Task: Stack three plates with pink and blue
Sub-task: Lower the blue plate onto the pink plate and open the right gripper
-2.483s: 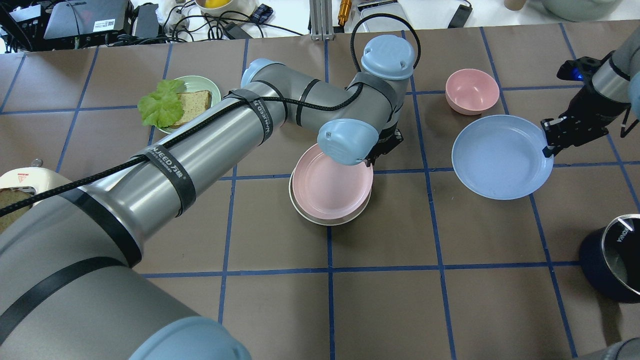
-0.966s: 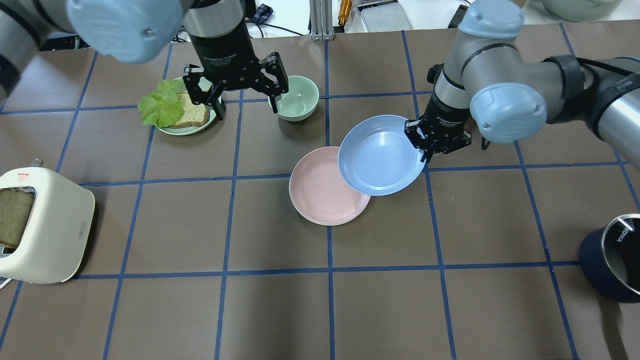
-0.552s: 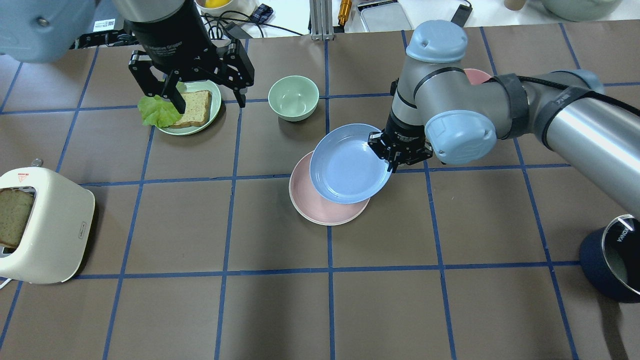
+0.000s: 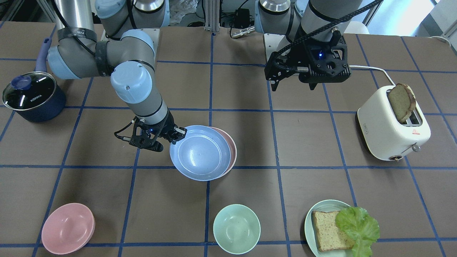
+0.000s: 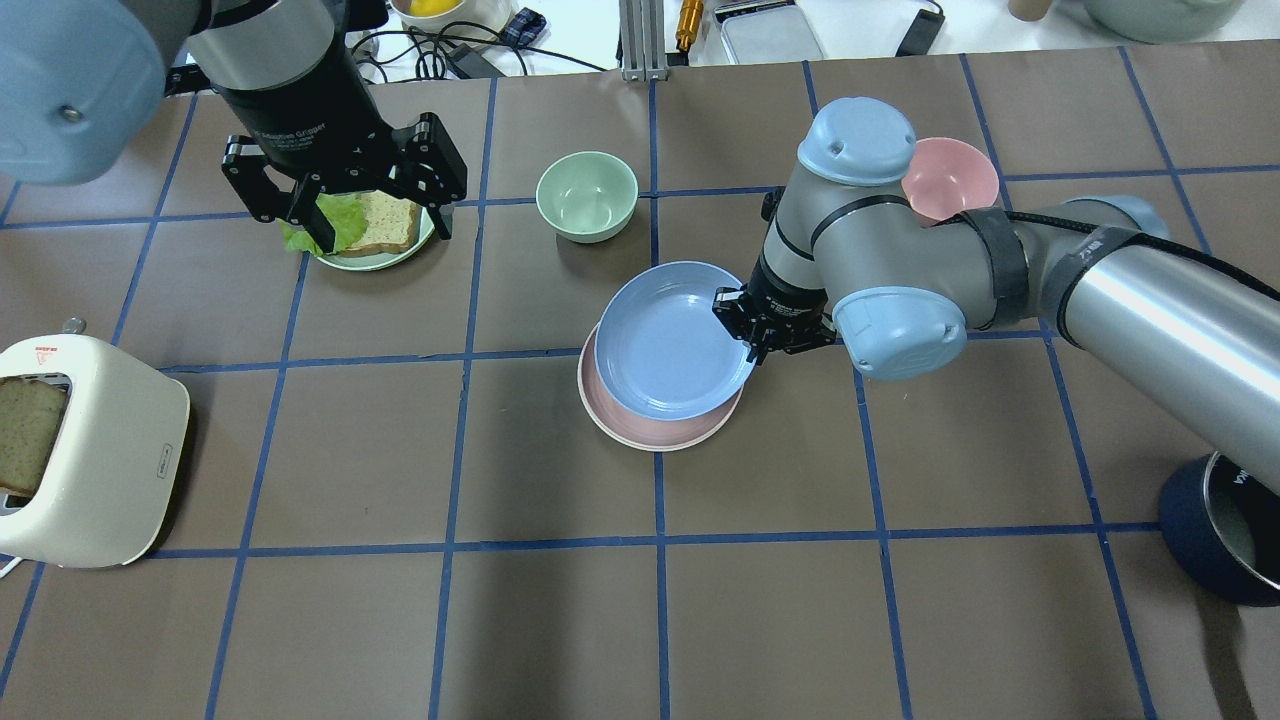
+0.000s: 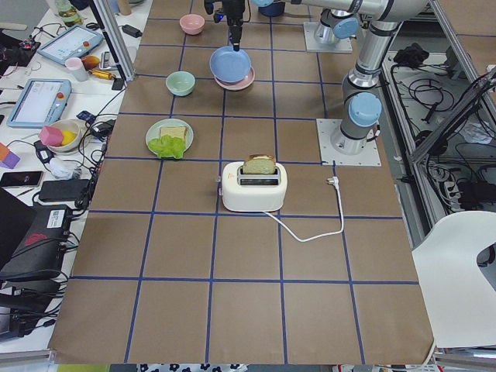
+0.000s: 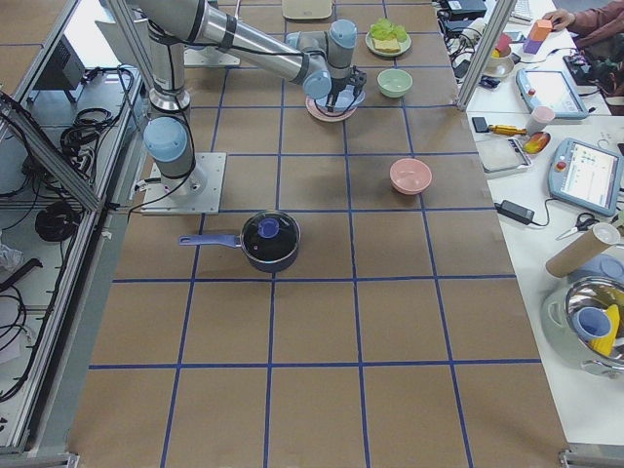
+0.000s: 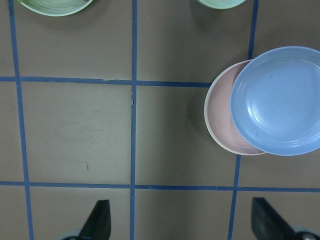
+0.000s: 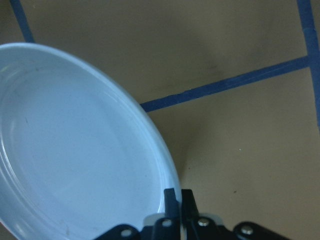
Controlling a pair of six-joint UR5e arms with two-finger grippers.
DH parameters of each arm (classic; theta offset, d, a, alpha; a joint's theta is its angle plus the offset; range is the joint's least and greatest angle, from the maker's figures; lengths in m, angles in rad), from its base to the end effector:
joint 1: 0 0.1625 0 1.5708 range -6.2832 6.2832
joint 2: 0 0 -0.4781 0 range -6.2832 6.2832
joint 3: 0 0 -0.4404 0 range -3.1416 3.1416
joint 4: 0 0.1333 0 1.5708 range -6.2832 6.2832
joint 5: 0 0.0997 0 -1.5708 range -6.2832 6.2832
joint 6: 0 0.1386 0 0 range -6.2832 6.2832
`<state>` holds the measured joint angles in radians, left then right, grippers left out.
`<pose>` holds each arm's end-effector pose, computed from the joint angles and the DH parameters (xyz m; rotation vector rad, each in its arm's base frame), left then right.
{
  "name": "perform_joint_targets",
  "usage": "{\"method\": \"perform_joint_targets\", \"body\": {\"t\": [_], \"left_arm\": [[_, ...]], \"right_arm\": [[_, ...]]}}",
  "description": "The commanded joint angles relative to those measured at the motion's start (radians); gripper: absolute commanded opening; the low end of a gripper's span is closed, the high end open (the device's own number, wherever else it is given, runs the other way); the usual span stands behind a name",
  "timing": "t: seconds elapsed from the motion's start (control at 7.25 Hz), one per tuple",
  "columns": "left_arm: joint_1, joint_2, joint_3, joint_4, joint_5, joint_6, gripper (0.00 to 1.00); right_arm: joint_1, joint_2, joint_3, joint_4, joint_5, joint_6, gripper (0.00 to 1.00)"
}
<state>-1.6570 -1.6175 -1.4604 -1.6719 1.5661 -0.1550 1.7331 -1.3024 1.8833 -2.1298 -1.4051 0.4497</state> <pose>-0.1813 -0.5427 0.5259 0.1082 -3.1390 -0.0592 0.2497 -0.5586 0.2429 0.4306 2.9571 0.1060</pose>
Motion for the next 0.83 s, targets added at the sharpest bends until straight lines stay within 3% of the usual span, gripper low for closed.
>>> {"method": "perform_joint_targets", "body": {"t": [0.0, 0.14, 0.41, 0.69], "left_arm": [[-0.003, 0.005, -0.021, 0.046, 0.017, 0.002, 1.00], [-0.001, 0.005, -0.021, 0.049, 0.015, 0.002, 1.00], [0.000, 0.005, -0.021, 0.058, 0.014, 0.002, 1.00], [0.003, 0.005, -0.021, 0.058, 0.014, 0.000, 1.00]], "right_arm": [[-0.001, 0.002, 0.005, -0.015, 0.035, 0.007, 0.06], [-0.001, 0.008, 0.005, -0.034, 0.032, 0.004, 0.24], [-0.014, 0.012, 0.000, -0.035, 0.014, -0.005, 0.71], [-0.078, 0.012, -0.085, -0.018, -0.018, -0.084, 0.89]]}}
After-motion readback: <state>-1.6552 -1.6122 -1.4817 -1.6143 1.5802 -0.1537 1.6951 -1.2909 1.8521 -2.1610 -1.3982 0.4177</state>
